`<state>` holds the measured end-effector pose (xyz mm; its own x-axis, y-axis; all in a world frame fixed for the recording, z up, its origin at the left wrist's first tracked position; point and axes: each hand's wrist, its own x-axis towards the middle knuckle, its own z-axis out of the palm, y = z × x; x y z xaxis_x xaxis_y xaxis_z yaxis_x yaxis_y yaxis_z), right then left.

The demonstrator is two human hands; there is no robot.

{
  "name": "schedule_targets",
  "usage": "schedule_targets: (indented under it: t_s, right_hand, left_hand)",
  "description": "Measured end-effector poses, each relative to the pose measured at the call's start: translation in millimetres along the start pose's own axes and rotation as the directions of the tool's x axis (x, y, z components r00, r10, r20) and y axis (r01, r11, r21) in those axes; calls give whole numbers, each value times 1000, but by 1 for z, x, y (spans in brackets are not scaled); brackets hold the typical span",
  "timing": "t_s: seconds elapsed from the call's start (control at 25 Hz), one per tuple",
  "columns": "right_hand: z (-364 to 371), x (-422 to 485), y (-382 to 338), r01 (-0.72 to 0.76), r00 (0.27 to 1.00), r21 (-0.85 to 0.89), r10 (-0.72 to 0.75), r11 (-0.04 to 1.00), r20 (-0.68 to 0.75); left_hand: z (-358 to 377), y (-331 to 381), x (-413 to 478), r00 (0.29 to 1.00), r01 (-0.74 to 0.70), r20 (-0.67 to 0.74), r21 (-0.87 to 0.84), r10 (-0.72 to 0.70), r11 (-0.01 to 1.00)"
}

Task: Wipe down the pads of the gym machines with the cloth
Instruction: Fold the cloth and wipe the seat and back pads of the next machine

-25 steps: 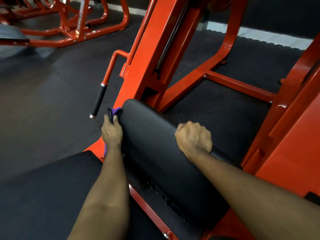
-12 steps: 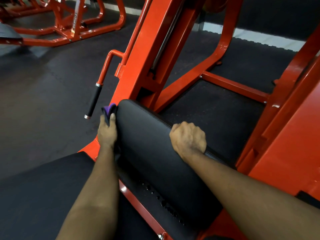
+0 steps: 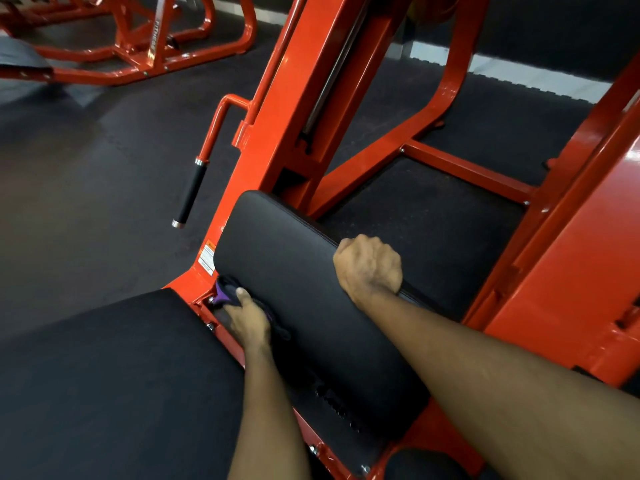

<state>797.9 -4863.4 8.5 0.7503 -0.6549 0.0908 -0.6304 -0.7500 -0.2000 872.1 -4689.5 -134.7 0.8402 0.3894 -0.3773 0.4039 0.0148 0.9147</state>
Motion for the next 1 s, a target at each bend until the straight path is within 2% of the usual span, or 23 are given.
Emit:
schedule_targets:
  t_s: [0.16,0.36,0.52,0.64,0.76,0.88,1.0]
  right_hand:
    - [3,3,2,6,1000,-21,-6,1000,-5]
    - [8,7,3,0,1000,-46,-1,999,-18]
    - [6,4,2,4,1000,-23,-4,1000,-16]
    - [4,3,1,4,1000,-5,-4,1000,-17]
    - [3,2,0,2,1000,9,-1,1000,-6]
    - [4,2,1,1,1000,13,-1,1000,-4]
    - [8,5,2,-5,1000,17,5,1000,-21]
  left_hand:
    - [7,31,25,999,-29,-38,141,35,990]
    - [7,58,57,990,-140,9,178,141,974]
    - [1,38,4,999,-27,-29,161,32,987]
    - [-4,24,-66,1000,8,6,95,-8,995]
    - [-8,-1,-117,996,74,49,102,-79,992]
    - [-8,-2,-102,996,80,23,117,-83,990]
    - [-4,30,-55,999,48,-15,135,-46,990]
